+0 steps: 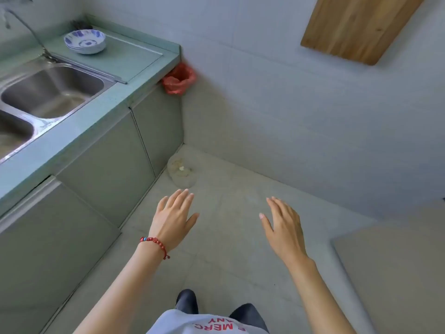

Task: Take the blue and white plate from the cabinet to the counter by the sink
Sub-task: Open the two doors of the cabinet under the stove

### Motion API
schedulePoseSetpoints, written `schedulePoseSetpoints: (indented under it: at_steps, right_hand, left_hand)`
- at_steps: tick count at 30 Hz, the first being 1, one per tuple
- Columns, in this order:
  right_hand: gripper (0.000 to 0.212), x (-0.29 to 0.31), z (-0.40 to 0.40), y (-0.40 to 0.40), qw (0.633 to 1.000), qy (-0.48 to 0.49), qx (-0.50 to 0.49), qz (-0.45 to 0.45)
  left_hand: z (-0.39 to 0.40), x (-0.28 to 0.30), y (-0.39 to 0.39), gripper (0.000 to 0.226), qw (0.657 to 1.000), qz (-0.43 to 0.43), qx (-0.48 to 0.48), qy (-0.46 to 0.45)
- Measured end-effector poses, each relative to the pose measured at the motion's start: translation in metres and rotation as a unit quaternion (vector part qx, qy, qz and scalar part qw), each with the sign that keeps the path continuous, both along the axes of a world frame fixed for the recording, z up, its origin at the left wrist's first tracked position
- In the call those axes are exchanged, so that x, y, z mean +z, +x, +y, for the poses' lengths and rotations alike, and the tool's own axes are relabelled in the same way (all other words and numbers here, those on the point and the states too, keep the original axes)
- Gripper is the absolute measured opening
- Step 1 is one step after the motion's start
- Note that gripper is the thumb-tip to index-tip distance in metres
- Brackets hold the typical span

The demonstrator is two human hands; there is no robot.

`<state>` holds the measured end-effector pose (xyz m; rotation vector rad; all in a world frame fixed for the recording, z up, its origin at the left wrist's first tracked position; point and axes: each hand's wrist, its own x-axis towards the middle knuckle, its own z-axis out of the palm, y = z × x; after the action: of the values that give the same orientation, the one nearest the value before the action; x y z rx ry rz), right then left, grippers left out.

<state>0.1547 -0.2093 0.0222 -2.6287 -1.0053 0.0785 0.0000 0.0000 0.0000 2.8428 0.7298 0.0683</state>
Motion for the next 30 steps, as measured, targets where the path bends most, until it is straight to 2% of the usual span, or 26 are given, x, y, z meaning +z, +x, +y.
schedulePoseSetpoints:
  at_steps: [5, 10, 13, 17, 21, 27, 30]
  right_hand:
    - [0.059, -0.003, 0.047, -0.006, 0.999, 0.006, 0.042, 0.001]
    - [0.062, -0.008, 0.095, -0.009, 0.991, 0.002, 0.134, -0.005]
    - [0.065, -0.011, 0.122, -0.004, 0.981, -0.014, 0.193, 0.007]
    - [0.056, -0.016, 0.158, 0.006, 0.961, -0.008, 0.277, -0.013]
    - [0.049, -0.017, 0.193, 0.011, 0.921, -0.028, 0.388, -0.030]
    - [0.048, -0.021, 0.226, 0.007, 0.839, -0.038, 0.540, -0.057]
    - [0.057, -0.022, 0.231, -0.005, 0.796, -0.043, 0.601, -0.062]
  left_hand:
    - [0.023, -0.009, -0.022, 0.056, 0.998, -0.016, 0.061, 0.005]
    - [0.039, -0.012, -0.044, 0.059, 0.989, -0.013, 0.146, 0.005]
    - [0.041, -0.009, -0.055, 0.071, 0.978, -0.010, 0.207, -0.016]
    - [0.035, -0.008, -0.066, 0.074, 0.952, 0.004, 0.304, -0.036]
    - [0.021, -0.005, -0.071, 0.075, 0.910, 0.013, 0.413, -0.046]
    - [-0.022, -0.008, -0.073, 0.075, 0.837, 0.021, 0.543, -0.064]
    - [-0.052, -0.011, -0.076, 0.074, 0.798, 0.024, 0.598, -0.072]
